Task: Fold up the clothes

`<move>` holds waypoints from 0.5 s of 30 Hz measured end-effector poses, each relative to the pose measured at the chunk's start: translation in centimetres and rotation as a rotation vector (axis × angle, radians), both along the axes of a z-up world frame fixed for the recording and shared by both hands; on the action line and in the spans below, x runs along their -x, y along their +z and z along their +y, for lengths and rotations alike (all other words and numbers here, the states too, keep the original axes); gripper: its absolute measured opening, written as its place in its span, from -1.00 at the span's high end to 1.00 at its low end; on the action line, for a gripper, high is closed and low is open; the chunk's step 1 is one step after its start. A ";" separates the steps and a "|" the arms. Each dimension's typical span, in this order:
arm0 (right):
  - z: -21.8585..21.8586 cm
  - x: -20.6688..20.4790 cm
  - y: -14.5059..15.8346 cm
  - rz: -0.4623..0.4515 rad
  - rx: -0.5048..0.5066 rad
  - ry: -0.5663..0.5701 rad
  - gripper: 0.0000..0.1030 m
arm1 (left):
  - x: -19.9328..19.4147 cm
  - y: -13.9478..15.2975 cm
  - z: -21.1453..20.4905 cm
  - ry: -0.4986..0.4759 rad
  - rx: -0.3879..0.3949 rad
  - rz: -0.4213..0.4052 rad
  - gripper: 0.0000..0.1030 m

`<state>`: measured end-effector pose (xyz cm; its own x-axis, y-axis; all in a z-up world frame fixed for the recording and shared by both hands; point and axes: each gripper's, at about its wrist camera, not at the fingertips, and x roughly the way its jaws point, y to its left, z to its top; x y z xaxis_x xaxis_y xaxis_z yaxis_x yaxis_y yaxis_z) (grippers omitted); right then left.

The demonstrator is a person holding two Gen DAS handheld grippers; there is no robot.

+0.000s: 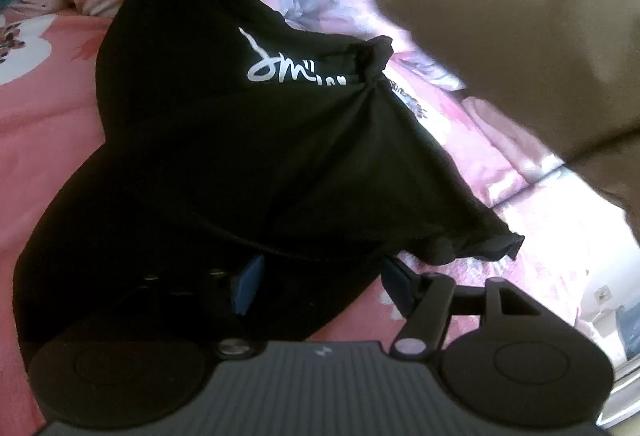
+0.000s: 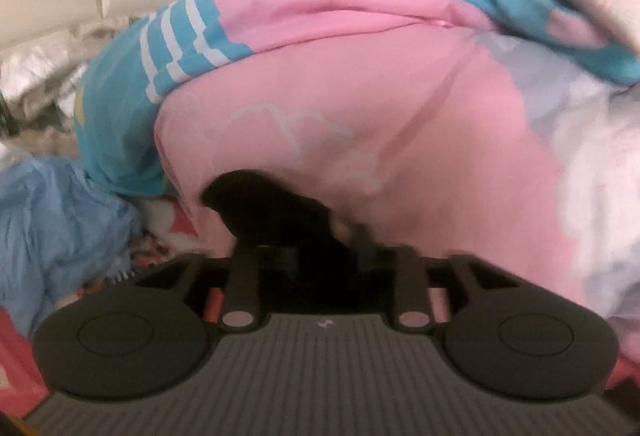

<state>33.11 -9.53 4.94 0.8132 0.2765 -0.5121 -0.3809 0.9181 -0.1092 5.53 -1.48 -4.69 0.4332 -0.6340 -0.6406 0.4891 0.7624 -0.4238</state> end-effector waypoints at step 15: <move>-21.5 22.0 9.1 -0.050 -0.063 -0.355 -0.60 | 1.4 0.8 0.8 0.051 0.003 -0.047 -0.30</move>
